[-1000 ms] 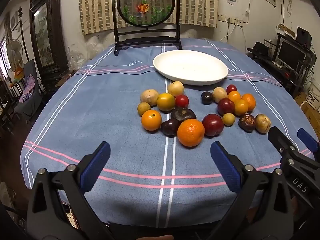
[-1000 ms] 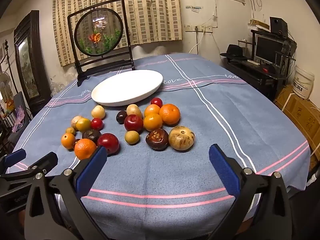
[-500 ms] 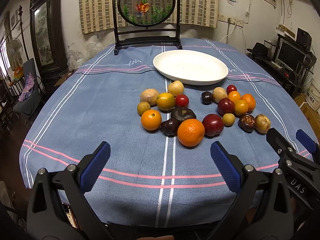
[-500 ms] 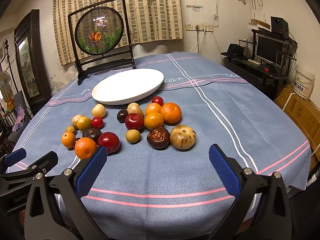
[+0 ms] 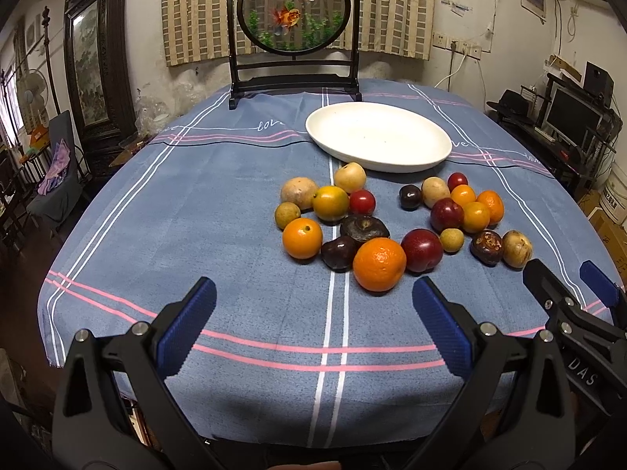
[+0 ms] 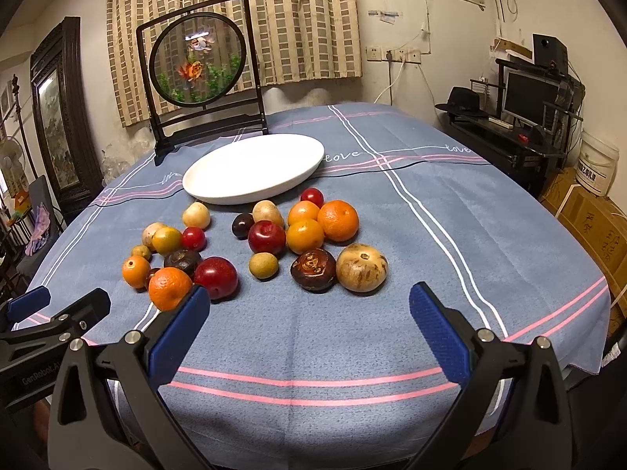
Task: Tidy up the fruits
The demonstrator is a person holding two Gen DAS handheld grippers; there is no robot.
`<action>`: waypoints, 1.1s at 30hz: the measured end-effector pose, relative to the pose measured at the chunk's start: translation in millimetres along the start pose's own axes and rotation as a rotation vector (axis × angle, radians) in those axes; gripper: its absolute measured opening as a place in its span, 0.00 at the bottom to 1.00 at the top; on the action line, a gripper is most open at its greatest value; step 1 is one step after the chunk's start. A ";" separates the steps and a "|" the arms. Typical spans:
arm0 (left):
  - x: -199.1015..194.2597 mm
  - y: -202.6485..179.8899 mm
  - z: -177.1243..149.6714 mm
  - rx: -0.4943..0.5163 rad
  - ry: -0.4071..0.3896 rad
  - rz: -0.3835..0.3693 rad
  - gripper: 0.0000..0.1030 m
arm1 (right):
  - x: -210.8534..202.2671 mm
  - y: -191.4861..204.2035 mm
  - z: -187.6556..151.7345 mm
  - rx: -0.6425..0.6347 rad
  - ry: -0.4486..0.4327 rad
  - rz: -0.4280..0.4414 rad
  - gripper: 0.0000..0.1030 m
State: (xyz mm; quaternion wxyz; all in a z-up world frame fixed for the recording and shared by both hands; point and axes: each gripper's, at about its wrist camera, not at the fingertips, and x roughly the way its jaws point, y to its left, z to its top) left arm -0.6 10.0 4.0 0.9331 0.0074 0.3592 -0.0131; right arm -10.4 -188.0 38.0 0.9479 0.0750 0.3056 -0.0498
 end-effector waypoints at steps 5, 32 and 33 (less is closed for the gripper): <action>-0.1 1.1 0.1 -0.004 -0.004 -0.003 0.98 | 0.2 0.2 -0.1 0.001 0.000 0.007 0.99; 1.2 0.2 -3.3 -0.005 0.000 -0.002 0.98 | -0.6 1.8 0.2 -0.004 0.006 0.012 0.99; 1.0 0.3 -2.9 -0.004 -0.001 -0.003 0.98 | -0.4 1.8 0.2 -0.005 0.006 0.011 0.99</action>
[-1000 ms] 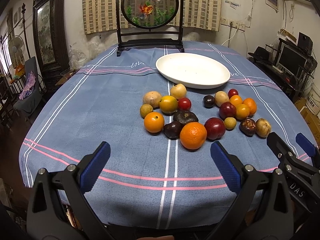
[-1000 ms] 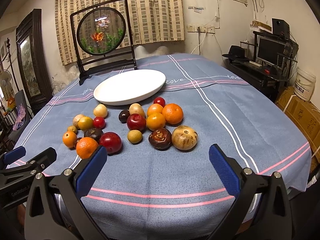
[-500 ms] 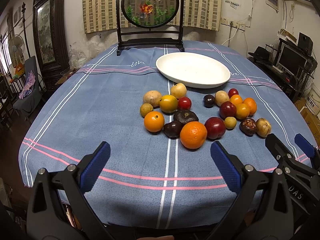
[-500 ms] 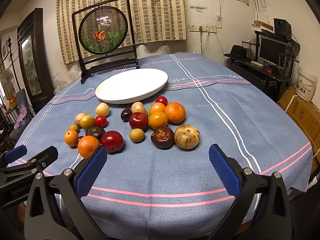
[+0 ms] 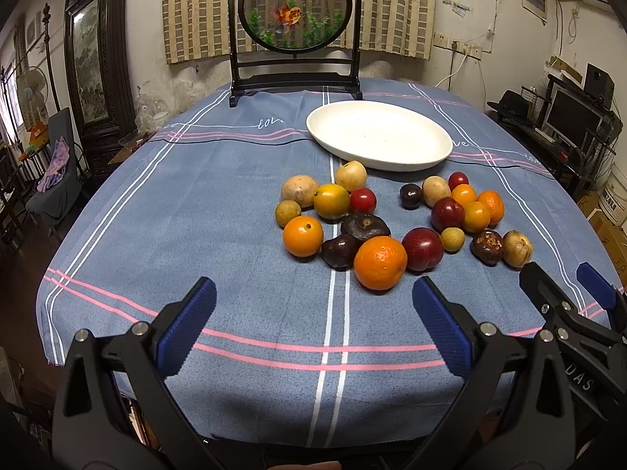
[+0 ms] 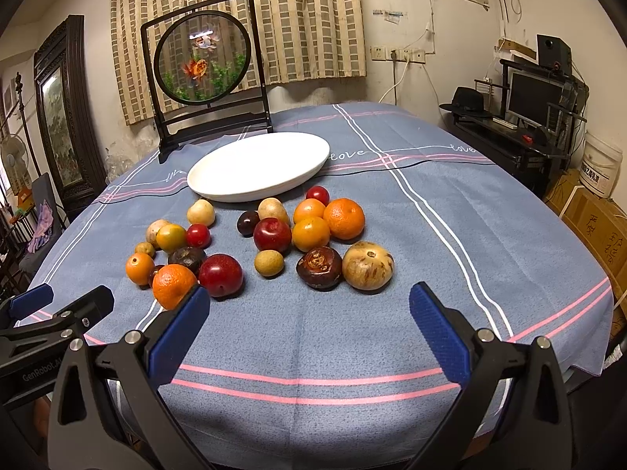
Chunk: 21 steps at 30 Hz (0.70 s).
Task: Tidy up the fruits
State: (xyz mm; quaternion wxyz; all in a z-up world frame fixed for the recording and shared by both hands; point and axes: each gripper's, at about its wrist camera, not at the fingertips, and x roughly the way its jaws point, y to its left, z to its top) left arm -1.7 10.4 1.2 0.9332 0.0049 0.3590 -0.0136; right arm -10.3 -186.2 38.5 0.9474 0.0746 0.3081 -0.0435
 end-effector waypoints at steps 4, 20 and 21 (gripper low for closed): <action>1.8 0.7 -1.5 -0.001 0.006 0.001 0.98 | 0.8 0.3 -0.6 0.001 0.003 0.001 0.99; 2.2 0.9 -1.6 -0.001 0.007 0.001 0.98 | 1.6 0.6 -0.7 0.003 0.005 0.002 0.99; 2.2 1.0 -1.7 -0.002 0.008 0.001 0.98 | 1.6 0.6 -0.7 0.003 0.005 0.002 0.99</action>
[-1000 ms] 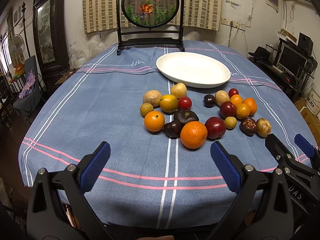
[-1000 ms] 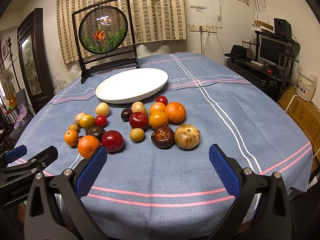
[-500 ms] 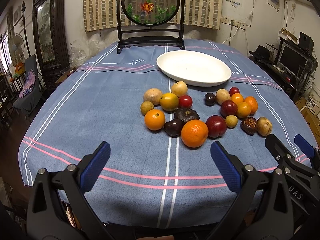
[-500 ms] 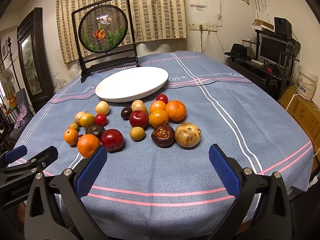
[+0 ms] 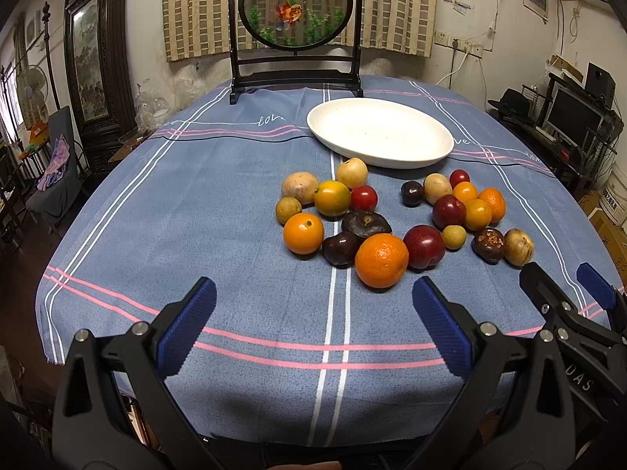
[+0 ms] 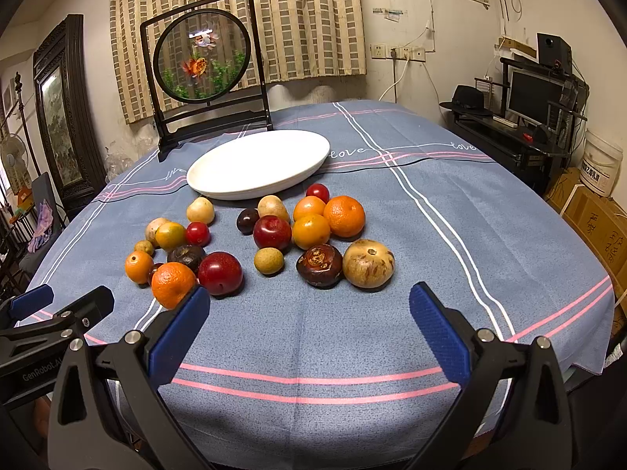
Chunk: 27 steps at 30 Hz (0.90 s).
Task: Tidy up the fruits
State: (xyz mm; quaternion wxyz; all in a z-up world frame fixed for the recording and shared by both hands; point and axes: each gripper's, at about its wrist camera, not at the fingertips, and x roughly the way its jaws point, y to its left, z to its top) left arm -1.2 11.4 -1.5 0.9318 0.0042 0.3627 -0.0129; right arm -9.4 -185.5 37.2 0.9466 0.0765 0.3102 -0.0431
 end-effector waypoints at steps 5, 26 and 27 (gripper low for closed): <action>0.3 -0.2 -0.9 0.000 0.000 0.001 0.98 | 0.0 -0.1 0.3 0.000 0.000 0.000 0.99; 0.3 0.6 -1.3 -0.001 0.004 0.000 0.98 | 1.2 0.3 -0.6 0.002 0.003 0.001 0.99; 0.4 0.7 -0.6 -0.001 0.003 -0.001 0.98 | 1.2 0.6 -1.1 0.002 0.004 0.001 0.99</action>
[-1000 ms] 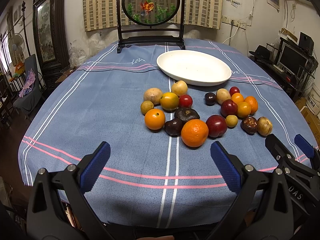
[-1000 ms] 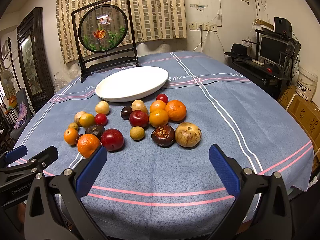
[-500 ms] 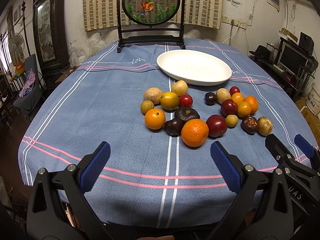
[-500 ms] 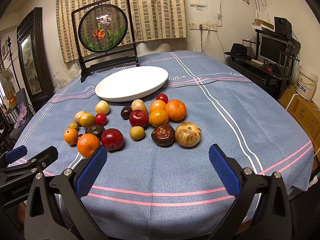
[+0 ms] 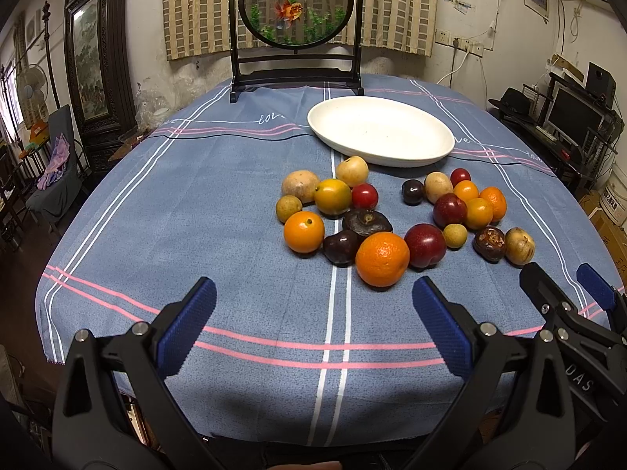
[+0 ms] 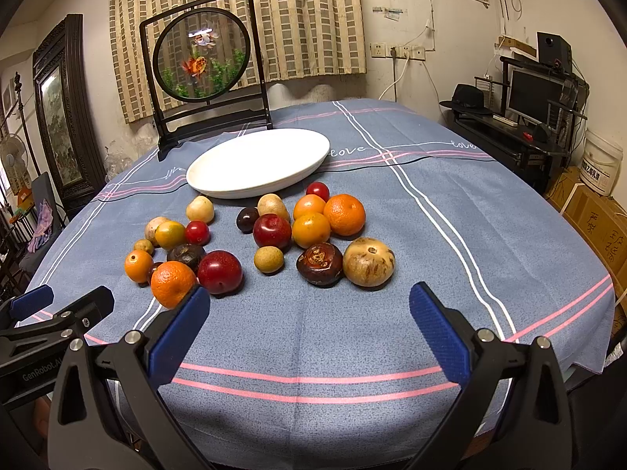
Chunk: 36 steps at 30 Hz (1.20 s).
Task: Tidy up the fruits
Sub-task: 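Grasp the pale speckled fruit with the right tool while the left tool grasps a small orange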
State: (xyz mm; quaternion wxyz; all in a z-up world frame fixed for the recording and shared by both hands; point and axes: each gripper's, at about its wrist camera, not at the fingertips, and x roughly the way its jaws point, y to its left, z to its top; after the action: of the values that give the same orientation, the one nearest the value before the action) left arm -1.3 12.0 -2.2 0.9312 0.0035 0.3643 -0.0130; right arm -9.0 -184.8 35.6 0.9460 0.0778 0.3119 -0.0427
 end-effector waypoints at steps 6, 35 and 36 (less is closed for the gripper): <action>2.6 1.2 -1.3 0.007 0.011 -0.014 0.98 | 2.0 -0.3 0.2 -0.014 0.005 0.008 0.99; 93.9 47.9 21.7 0.086 0.179 -0.058 0.98 | 100.6 -42.4 24.5 -0.289 0.317 0.060 0.59; 97.9 48.7 23.5 0.079 0.189 -0.058 0.98 | 102.3 -41.3 25.8 -0.293 0.319 0.062 0.59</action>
State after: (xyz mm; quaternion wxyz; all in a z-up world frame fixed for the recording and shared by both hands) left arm 87.8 58.2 -51.5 0.8910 0.0308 0.4498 -0.0538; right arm 82.8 -233.3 -9.9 0.8866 -0.0454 0.4581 0.0451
